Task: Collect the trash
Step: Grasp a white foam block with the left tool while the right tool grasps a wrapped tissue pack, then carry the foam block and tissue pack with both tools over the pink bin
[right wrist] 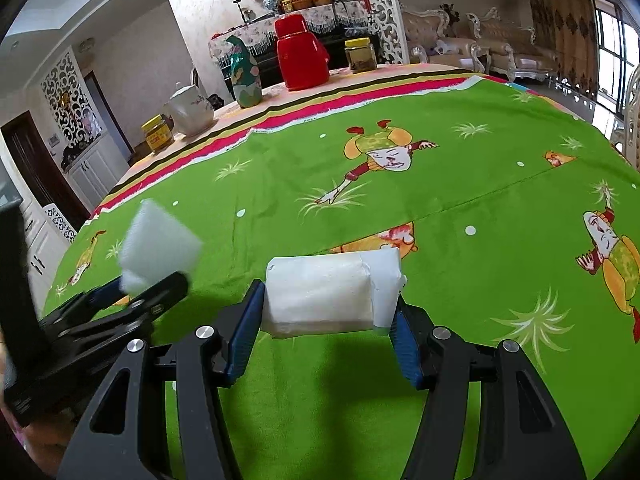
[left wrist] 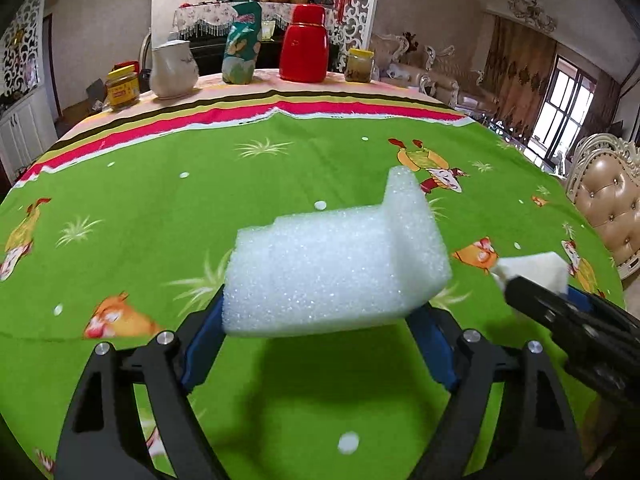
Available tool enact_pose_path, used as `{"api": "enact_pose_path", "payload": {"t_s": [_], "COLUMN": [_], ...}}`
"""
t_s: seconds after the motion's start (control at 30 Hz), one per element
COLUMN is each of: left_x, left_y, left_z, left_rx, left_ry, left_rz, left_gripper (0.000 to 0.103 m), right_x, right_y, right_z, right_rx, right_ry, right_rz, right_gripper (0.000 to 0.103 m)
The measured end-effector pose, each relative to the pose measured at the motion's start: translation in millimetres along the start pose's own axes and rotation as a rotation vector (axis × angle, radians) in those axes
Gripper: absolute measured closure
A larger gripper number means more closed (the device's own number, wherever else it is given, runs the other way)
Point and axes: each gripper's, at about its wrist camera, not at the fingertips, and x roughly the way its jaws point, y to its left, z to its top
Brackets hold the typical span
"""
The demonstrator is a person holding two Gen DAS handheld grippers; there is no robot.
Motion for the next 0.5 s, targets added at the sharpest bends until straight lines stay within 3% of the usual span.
{"api": "enact_pose_path", "payload": {"t_s": [0.5], "left_x": [-74], "left_y": [44], "left_z": [-51], "left_rx": [-0.027], "left_ry": [-0.054], "left_rz": [0.035], "left_gripper": [0.021], "right_x": [-4], "right_y": [51], "right_z": [-15], "right_rx": [-0.138], "right_ry": [0.016], "right_rz": [0.072], "right_gripper": [0.046]}}
